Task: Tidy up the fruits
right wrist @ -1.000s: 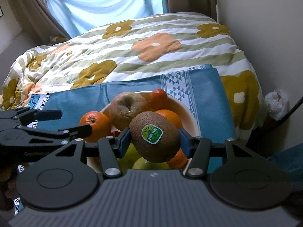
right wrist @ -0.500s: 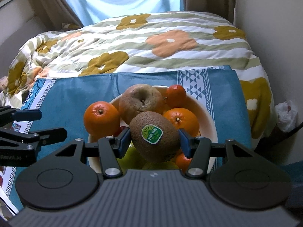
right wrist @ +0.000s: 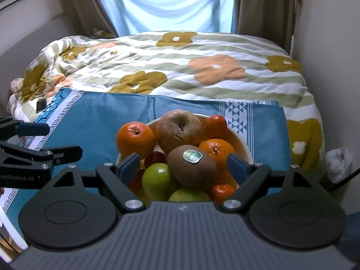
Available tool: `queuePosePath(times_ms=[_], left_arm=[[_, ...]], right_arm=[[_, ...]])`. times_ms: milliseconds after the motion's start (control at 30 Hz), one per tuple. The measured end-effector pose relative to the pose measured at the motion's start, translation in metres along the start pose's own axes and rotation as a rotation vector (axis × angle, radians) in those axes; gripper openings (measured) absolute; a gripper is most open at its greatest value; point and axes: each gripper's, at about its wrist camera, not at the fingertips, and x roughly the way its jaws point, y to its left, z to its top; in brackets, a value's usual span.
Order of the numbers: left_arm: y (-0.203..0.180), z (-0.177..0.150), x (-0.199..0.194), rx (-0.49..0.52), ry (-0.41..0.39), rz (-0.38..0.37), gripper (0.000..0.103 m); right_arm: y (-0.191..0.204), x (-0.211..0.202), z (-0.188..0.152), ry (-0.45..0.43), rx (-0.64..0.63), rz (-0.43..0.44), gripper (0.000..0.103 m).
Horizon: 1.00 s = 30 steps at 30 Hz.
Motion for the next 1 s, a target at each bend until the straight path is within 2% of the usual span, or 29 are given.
queuePosePath(times_ms=[333, 600, 733, 867, 1000], left_arm=[[0.021, -0.011, -0.080, -0.060, -0.121, 0.059, 0.089], [0.049, -0.033, -0.144, -0.075, -0.205, 0.057, 0.089], [0.059, -0.046, -0.170, -0.044, -0.240, 0.077, 0.089], [0.067, -0.060, -0.186, -0.027, -0.240, 0.075, 0.099], [0.070, -0.075, -0.198, -0.018, -0.240, 0.059, 0.102]], right_arm=[[0.029, -0.067, 0.006, -0.080, 0.004, 0.004, 0.099], [0.074, -0.137, -0.007, -0.139, 0.041, -0.077, 0.099], [0.092, -0.167, -0.021, -0.152, 0.066, -0.117, 0.099], [0.115, -0.187, -0.038, -0.153, 0.069, -0.148, 0.102], [0.128, -0.197, -0.055, -0.166, 0.089, -0.175, 0.103]])
